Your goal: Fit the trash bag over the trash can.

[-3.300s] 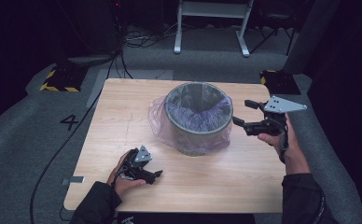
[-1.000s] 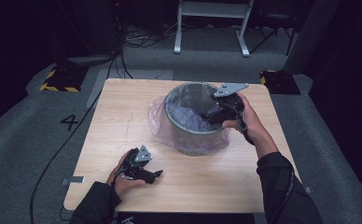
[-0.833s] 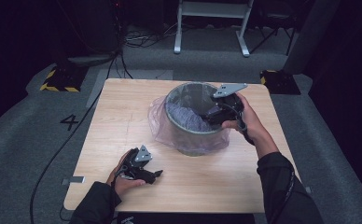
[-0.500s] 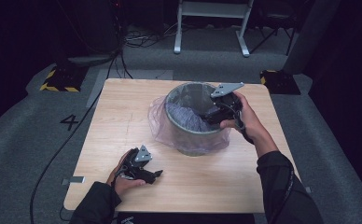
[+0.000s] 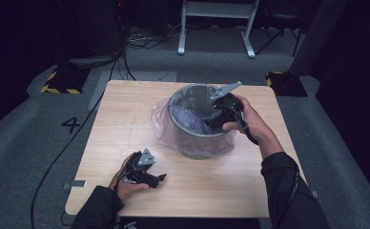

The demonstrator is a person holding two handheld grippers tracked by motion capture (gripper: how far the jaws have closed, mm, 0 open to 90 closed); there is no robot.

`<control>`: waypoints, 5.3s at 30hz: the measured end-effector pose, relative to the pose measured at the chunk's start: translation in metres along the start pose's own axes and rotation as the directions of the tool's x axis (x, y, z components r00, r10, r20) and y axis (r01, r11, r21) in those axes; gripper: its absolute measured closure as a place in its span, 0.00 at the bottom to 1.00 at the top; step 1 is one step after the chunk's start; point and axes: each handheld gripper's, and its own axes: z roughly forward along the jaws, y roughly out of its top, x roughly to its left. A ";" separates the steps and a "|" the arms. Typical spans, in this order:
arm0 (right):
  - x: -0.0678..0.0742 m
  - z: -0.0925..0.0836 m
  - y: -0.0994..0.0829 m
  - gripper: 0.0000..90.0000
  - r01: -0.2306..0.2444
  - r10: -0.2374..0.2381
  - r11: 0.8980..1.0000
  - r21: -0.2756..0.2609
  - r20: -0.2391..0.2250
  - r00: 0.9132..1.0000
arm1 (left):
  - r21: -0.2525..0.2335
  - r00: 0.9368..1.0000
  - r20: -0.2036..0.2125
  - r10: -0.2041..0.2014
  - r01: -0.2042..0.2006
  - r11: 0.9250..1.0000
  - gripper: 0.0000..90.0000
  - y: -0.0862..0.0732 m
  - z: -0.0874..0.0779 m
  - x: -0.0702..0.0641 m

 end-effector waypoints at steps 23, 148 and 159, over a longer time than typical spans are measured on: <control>0.000 0.008 0.005 0.21 -0.020 0.021 0.994 0.109 -0.010 1.000 | 0.000 1.000 0.000 0.000 0.000 1.000 0.16 0.000 0.000 0.000; 0.038 -0.089 -0.055 0.19 0.097 -0.066 0.940 -0.327 0.103 0.992 | 0.000 1.000 0.000 0.000 0.000 1.000 0.16 0.000 0.000 0.000; 0.040 -0.090 -0.067 0.18 0.100 -0.070 0.946 -0.308 0.105 0.992 | 0.000 1.000 0.000 0.000 0.000 1.000 0.16 0.000 0.000 0.000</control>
